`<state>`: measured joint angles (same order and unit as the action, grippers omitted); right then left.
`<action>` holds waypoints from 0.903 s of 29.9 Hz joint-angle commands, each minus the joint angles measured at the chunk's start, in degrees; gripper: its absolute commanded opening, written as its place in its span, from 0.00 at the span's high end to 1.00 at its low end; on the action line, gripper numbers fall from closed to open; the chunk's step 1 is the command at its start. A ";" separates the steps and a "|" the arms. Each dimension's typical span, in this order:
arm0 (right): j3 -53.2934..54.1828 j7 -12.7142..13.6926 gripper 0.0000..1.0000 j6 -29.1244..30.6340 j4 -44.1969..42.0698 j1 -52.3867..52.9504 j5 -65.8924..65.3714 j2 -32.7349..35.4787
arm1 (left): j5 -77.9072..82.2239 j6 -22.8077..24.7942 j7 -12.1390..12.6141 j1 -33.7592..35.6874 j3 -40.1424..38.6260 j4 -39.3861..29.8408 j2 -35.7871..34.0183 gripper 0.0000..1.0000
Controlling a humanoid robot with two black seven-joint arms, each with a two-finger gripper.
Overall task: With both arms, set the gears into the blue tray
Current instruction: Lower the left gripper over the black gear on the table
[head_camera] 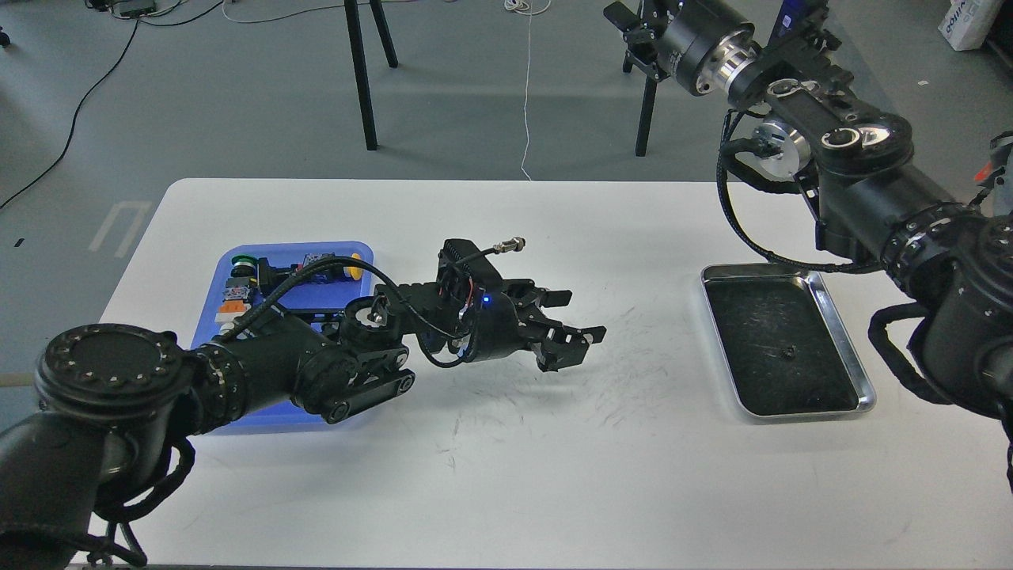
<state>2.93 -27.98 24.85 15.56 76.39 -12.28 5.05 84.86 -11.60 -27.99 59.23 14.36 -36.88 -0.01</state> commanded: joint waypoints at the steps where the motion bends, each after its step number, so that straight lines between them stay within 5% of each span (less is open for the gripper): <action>1: -0.03 -0.02 0.02 0.73 10.33 -0.09 0.33 5.48 | -0.05 0.00 -0.01 0.01 0.22 0.05 0.01 0.20; 6: -0.47 -0.02 0.02 0.91 24.07 -2.29 -0.28 13.75 | 0.30 0.00 -0.01 0.10 0.66 0.14 0.01 0.20; 27: 5.06 -0.02 0.02 1.35 32.34 -10.99 -0.55 22.63 | 1.62 -0.35 -0.01 -0.42 3.04 2.34 0.01 0.19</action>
<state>7.09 -28.01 26.19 47.59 65.33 -12.92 27.46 85.95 -11.73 -28.00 59.13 17.28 -35.31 0.00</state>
